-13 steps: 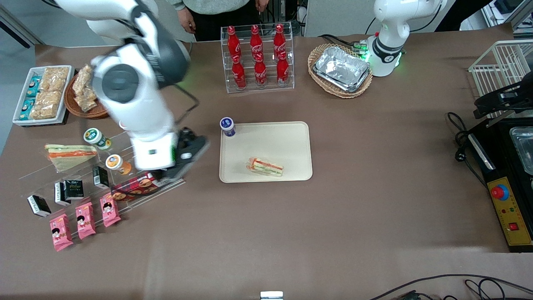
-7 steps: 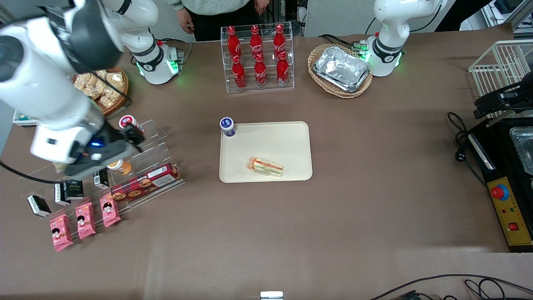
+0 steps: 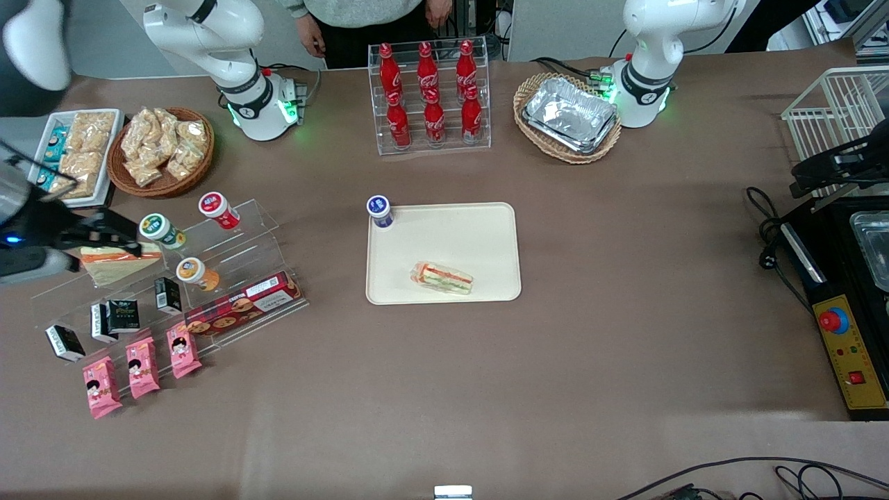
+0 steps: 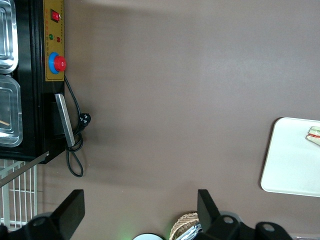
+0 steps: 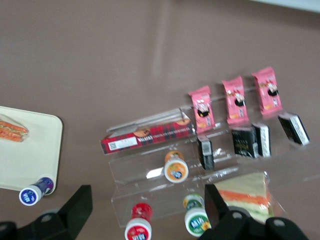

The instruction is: Place sandwich on tray

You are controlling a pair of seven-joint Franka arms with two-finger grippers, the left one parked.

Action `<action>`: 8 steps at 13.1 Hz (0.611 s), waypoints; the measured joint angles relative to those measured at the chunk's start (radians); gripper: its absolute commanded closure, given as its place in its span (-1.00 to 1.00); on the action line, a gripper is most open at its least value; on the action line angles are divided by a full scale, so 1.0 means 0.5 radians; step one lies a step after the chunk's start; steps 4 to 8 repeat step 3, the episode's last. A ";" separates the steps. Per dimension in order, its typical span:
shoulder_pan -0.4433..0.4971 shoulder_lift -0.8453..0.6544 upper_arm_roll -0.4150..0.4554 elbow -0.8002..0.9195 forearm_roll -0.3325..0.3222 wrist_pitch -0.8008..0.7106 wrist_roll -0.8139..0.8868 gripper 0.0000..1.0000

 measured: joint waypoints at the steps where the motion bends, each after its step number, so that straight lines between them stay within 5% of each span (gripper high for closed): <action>1: -0.006 -0.009 -0.057 0.000 0.010 -0.043 0.000 -1.00; 8: -0.011 -0.028 -0.116 0.001 0.011 -0.077 0.000 -1.00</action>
